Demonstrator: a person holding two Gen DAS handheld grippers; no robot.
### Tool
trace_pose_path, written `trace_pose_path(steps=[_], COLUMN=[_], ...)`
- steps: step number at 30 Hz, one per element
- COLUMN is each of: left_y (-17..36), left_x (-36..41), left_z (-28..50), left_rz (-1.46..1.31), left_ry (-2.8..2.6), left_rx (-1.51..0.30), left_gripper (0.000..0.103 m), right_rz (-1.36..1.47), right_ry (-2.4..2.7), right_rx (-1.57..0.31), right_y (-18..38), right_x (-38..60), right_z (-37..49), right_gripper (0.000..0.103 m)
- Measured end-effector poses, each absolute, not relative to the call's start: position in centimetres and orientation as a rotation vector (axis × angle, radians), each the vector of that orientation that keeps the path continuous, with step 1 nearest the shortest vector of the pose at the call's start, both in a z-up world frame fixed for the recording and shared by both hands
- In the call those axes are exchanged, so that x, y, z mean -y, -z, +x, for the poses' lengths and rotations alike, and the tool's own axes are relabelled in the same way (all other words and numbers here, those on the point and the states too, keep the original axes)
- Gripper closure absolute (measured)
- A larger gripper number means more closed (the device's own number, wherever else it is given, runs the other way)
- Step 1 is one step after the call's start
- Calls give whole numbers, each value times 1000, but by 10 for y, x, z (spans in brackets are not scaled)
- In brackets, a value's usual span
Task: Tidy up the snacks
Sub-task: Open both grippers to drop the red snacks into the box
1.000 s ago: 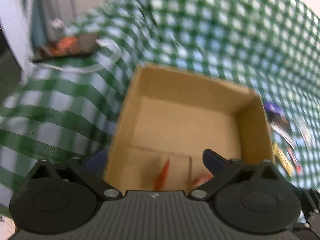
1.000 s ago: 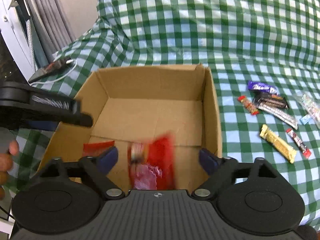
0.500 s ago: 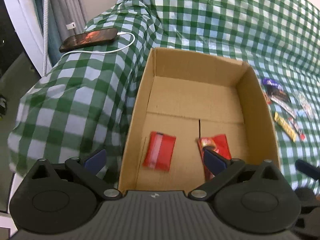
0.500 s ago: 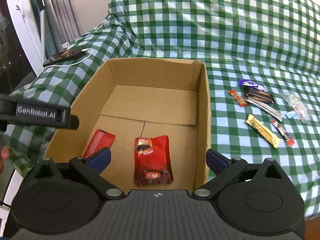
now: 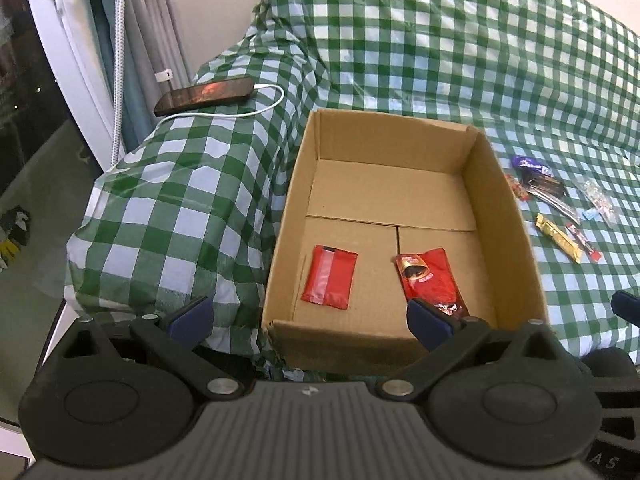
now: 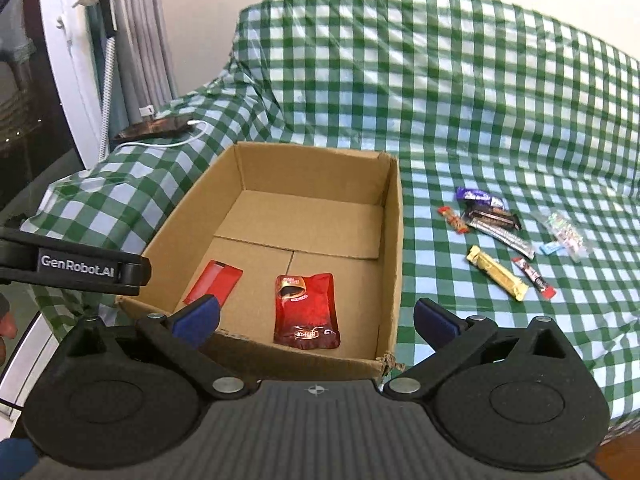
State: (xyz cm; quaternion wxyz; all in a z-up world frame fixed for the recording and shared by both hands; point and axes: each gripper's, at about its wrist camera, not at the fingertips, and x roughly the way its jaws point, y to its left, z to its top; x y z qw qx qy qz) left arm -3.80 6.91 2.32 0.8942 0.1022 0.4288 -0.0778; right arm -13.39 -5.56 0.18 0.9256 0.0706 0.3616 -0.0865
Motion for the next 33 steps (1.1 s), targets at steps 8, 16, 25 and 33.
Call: trace_pose_path(steps=[8, 16, 25, 33], left_y=[-30, -38, -35, -29], left_x=[-68, -71, -70, -69], left_z=[-69, -80, -82, -78], left_rz=[228, 233, 242, 250], left_ry=[174, 176, 180, 180], left_rx=[-850, -820, -822, -839], left_gripper=[0, 0, 0, 0], right_rz=[146, 148, 152, 162], right_ry=[179, 186, 188, 187], right_rx=[-691, -655, -653, -669], right_y=[-11, -16, -15, -10], right_x=[52, 48, 46, 47], right_z=[-162, -177, -180, -178], right_gripper=[0, 0, 0, 0])
